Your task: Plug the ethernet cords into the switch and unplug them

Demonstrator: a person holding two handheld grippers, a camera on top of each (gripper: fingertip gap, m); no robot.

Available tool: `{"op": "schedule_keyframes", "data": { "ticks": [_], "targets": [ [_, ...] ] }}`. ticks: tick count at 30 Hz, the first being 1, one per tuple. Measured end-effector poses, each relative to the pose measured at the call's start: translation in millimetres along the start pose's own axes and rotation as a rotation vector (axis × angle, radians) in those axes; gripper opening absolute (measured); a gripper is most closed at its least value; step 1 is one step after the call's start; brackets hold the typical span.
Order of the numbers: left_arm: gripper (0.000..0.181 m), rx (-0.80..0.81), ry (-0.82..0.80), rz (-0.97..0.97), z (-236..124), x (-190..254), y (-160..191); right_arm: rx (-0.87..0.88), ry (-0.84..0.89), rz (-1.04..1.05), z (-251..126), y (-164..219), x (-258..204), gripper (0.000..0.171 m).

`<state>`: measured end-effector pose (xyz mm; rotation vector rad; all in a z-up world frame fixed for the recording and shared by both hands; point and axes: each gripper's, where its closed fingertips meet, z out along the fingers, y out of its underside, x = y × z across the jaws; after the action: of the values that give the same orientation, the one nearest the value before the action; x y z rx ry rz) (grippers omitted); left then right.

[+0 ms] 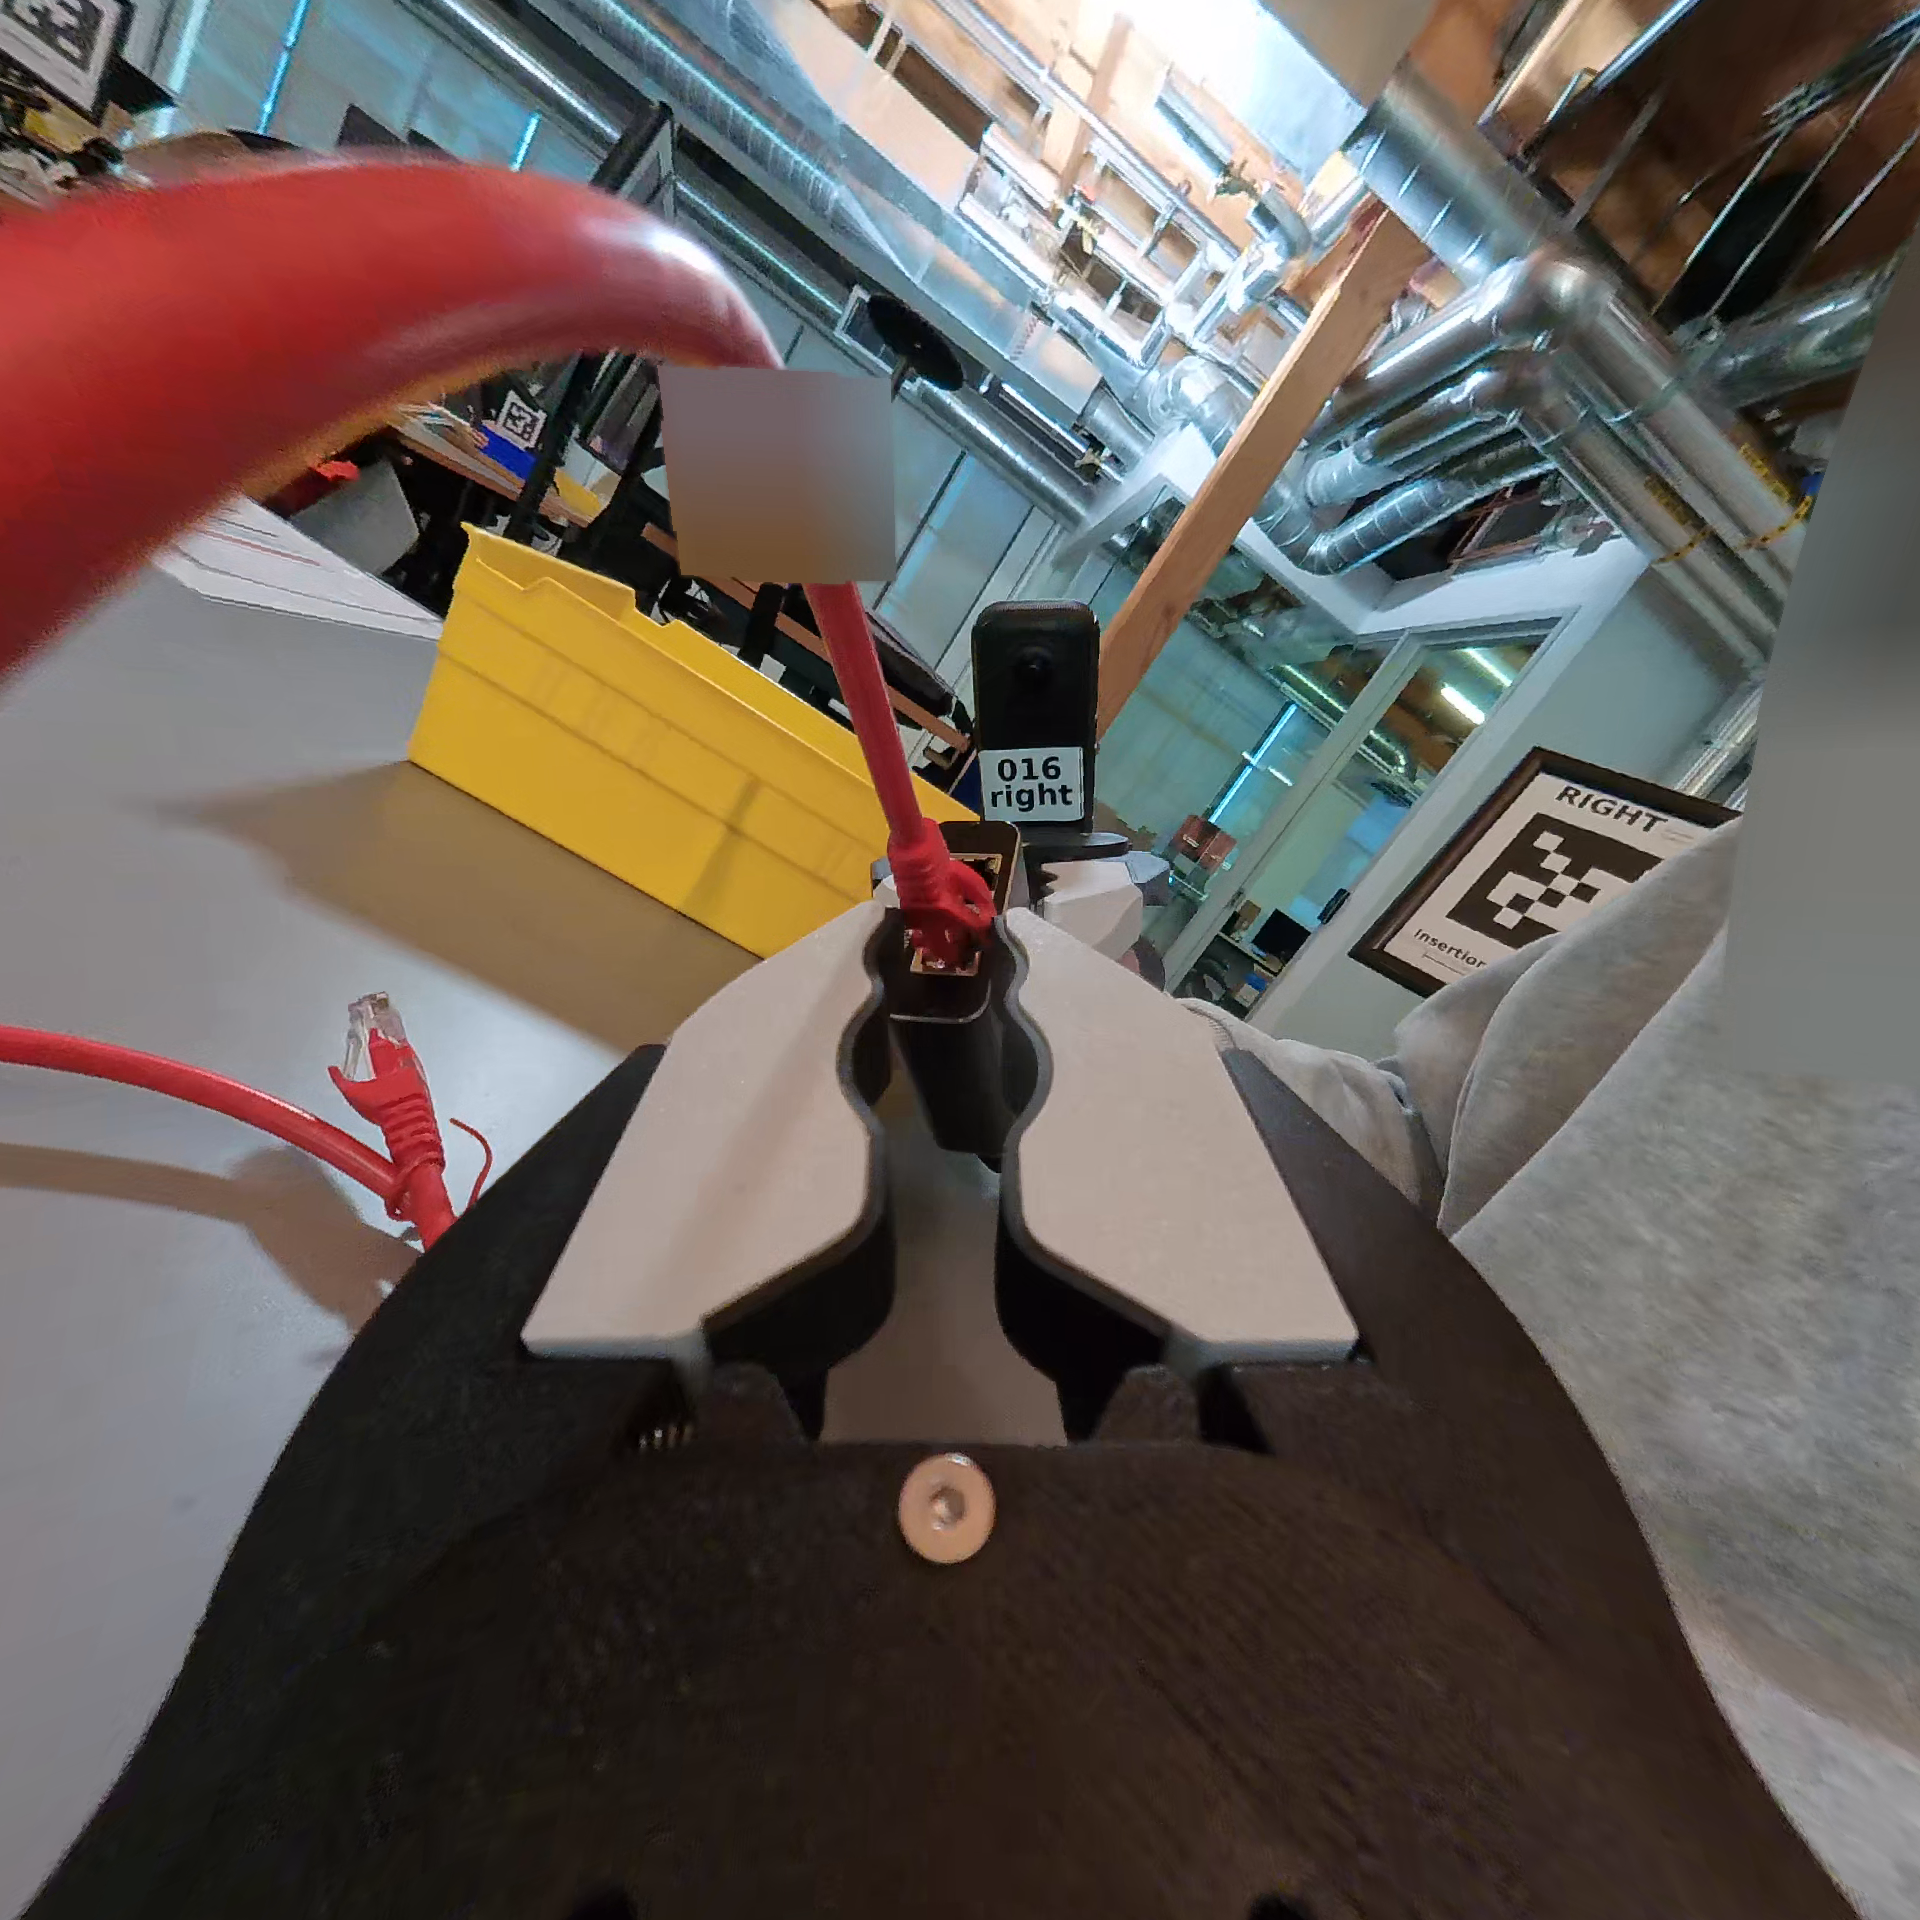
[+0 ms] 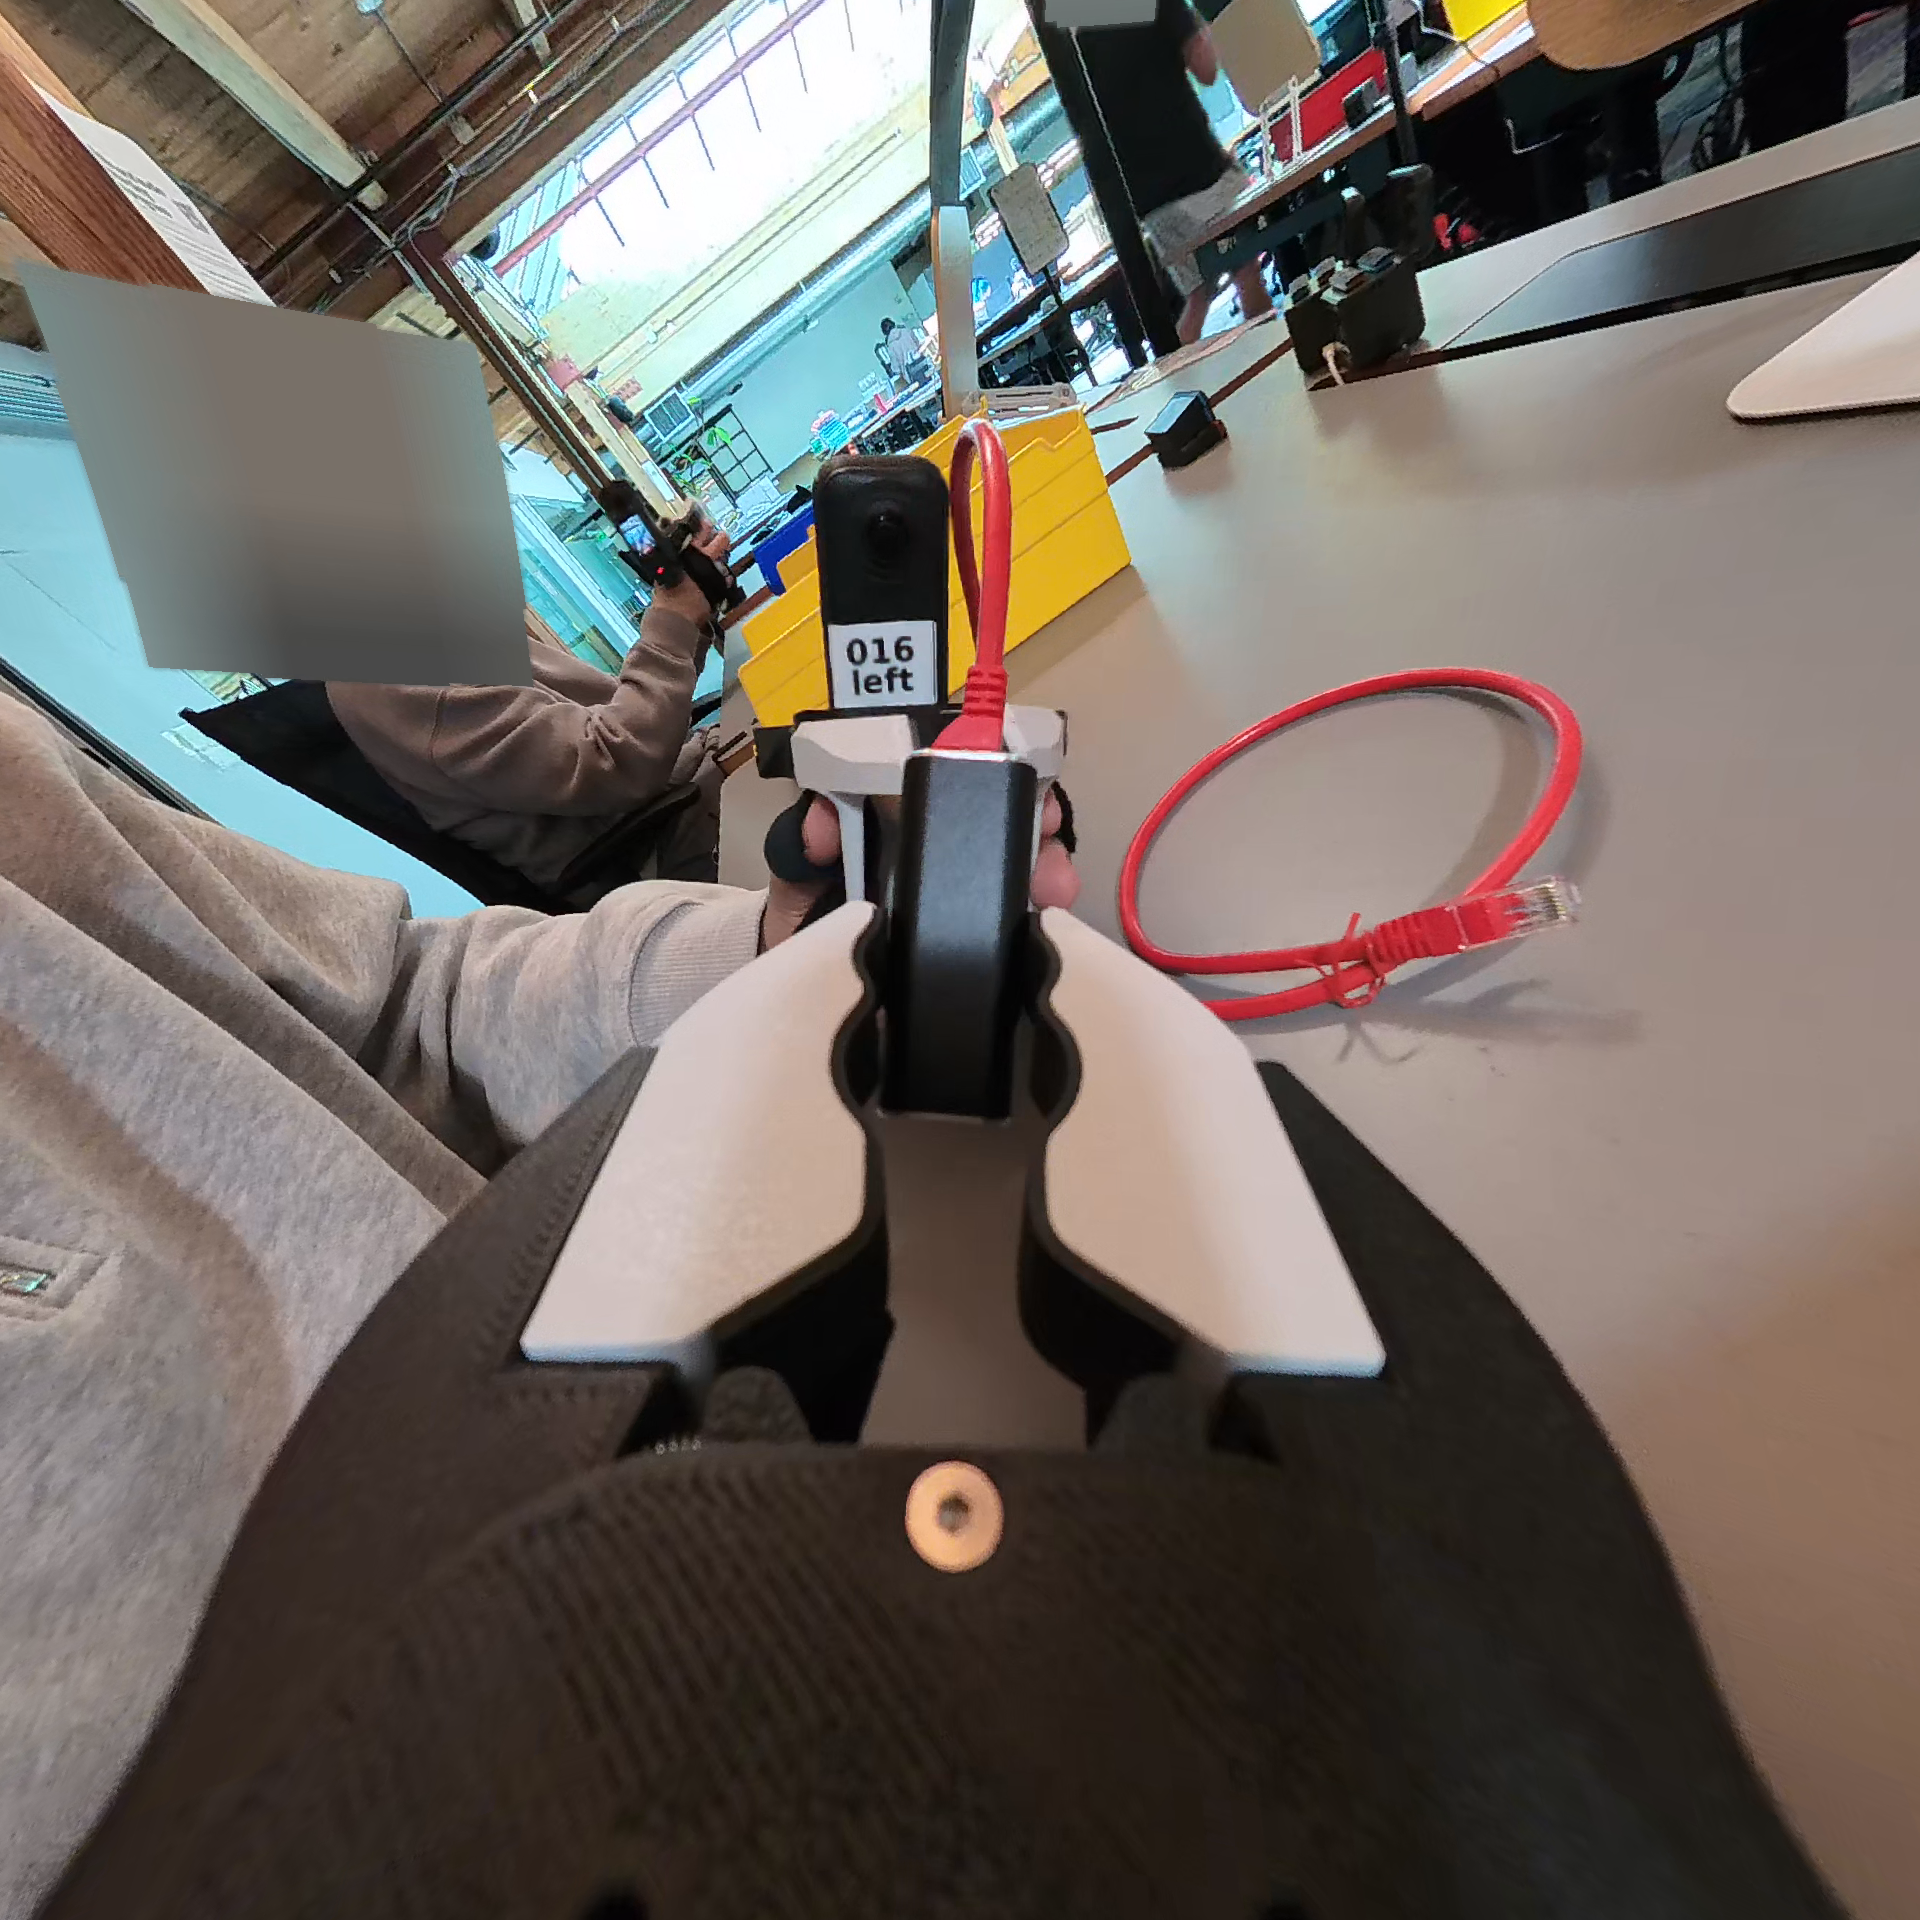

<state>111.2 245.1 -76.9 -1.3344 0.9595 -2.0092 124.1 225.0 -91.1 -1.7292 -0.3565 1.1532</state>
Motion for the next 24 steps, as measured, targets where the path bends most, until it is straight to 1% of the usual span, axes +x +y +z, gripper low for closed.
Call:
{"op": "schedule_keyframes", "data": {
  "ticks": [4,7,13,18,24],
  "targets": [
    [0.013,0.000,0.005,-0.005,-0.1,0.1,-0.1,-0.005,0.005,-0.007,0.3,0.7,0.1,0.024],
    [0.016,-0.004,0.008,-0.015,0.4,-0.5,0.5,-0.018,0.013,-0.009,1.2,3.0,1.2,0.024],
    [0.014,-0.003,0.011,-0.026,0.1,-1.2,0.4,-0.015,0.008,-0.001,1.5,2.9,0.6,0.024],
    [0.017,-0.011,0.032,-0.039,0.6,0.3,1.4,-0.012,0.005,0.008,1.5,2.5,0.7,0.024],
    [0.013,-0.023,0.039,-0.044,0.9,0.8,2.8,-0.009,-0.004,0.011,1.6,2.3,-0.7,0.024]
  ]
}}
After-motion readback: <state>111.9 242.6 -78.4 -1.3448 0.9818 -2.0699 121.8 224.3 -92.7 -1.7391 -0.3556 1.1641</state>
